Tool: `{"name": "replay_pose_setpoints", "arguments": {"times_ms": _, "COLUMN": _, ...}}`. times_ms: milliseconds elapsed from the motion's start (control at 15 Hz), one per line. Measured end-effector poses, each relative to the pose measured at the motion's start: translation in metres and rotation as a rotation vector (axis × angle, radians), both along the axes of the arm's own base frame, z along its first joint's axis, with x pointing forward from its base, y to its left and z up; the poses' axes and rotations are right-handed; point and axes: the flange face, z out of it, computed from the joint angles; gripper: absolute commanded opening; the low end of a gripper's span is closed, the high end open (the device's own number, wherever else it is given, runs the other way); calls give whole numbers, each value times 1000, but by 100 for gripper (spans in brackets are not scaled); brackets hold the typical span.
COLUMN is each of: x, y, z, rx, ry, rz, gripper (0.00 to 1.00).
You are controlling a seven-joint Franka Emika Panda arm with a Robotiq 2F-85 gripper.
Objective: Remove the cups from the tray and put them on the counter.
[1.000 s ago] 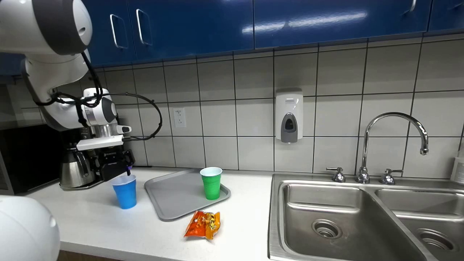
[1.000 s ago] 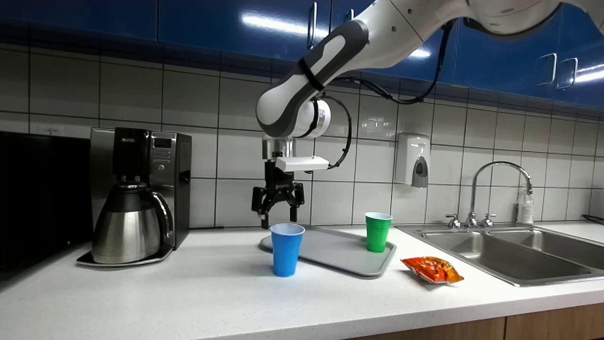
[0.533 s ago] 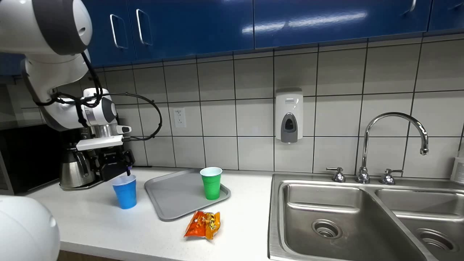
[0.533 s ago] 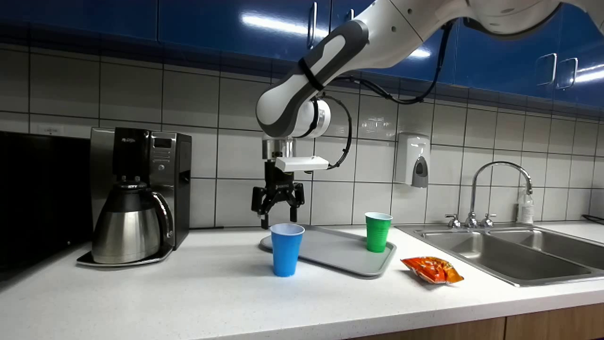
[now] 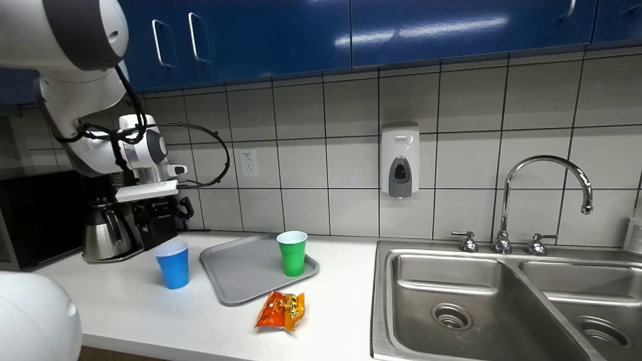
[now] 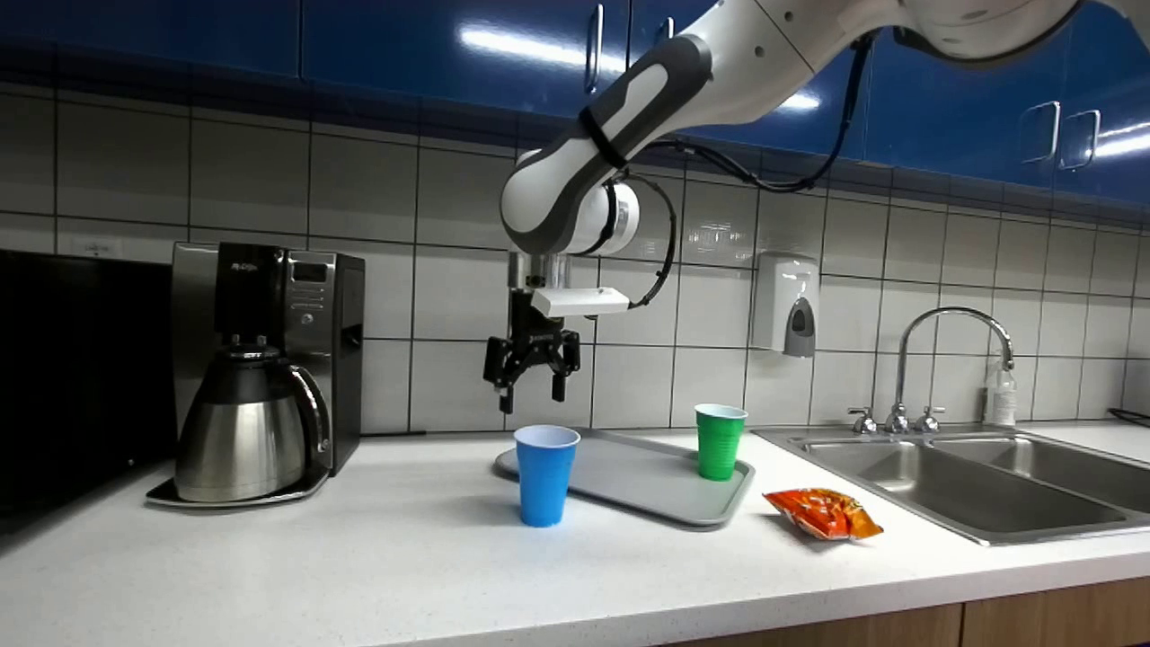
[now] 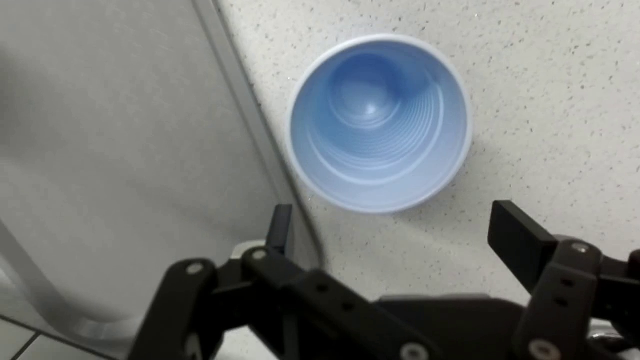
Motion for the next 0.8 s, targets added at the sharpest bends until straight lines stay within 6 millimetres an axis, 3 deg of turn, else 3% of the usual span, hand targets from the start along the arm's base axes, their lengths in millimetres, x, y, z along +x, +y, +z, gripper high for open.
{"name": "replay_pose_setpoints", "arguments": {"times_ms": 333, "x": 2, "y": -8, "z": 29, "rx": 34, "ry": -73, "rz": 18, "gripper": 100}}
{"name": "replay_pose_setpoints", "arguments": {"times_ms": 800, "x": -19, "y": -28, "z": 66, "rx": 38, "ry": -120, "rz": 10, "gripper": 100}}
